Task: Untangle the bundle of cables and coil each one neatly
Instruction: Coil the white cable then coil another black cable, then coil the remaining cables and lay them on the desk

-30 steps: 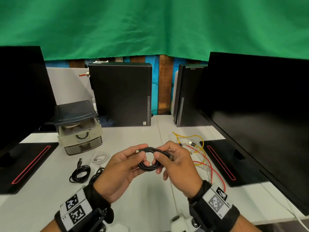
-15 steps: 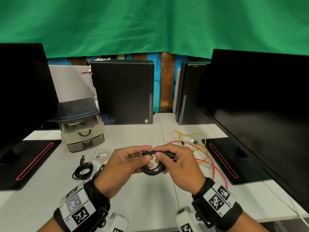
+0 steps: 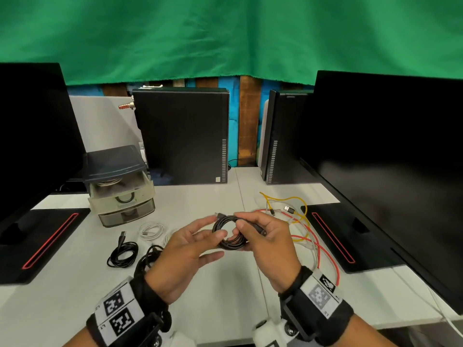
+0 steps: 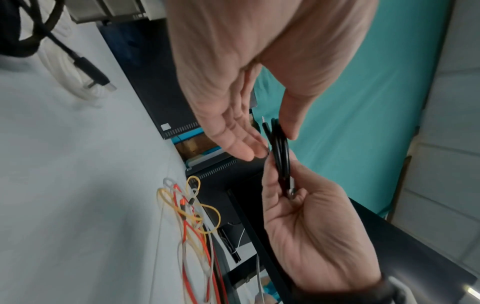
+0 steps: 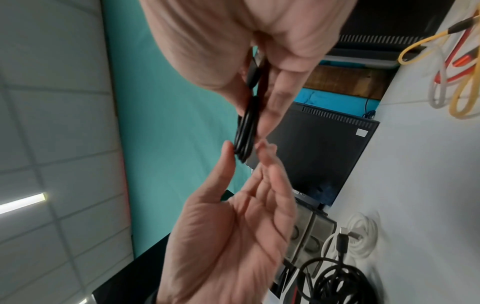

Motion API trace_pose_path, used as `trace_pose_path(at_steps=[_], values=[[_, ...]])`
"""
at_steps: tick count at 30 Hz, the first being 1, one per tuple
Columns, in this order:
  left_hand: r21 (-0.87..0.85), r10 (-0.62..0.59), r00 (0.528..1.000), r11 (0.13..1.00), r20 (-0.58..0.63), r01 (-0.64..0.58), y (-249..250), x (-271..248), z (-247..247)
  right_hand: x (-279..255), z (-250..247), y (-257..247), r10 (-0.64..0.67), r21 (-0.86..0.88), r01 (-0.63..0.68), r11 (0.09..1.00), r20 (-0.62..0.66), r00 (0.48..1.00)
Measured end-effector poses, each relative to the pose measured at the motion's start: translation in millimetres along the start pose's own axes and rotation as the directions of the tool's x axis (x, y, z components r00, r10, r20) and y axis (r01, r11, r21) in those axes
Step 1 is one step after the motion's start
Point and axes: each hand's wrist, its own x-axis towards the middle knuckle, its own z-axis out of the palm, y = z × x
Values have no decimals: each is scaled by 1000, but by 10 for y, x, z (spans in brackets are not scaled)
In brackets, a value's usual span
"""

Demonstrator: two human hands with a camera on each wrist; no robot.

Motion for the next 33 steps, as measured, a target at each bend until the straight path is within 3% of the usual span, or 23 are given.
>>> trace_pose_path(at_steps=[4, 10, 17, 22, 27, 33], values=[[-16, -37, 999, 999, -26, 37, -84, -3, 46, 37, -42, 9, -33, -25, 31, 999, -72, 997], [-248, -96, 995, 964, 30, 100, -29, -11, 82, -20, -17, 79, -66, -149, 56, 987, -64, 996], [-238, -101, 994, 965, 37, 107, -16, -44, 130, -68, 23, 76, -114, -158, 102, 982, -69, 991], [-214, -134, 991, 968, -9, 129, 42, -15, 101, -68, 29, 72, -107, -144, 108, 984, 10, 994], [-54, -234, 972, 971, -1, 234, 181, 20, -23, -30, -29, 9, -57, -154, 79, 985, 139, 989], [98, -201, 979, 974, -27, 203, 159, 21, -65, -35, -28, 31, 60, -101, -40, 994, 204, 977]])
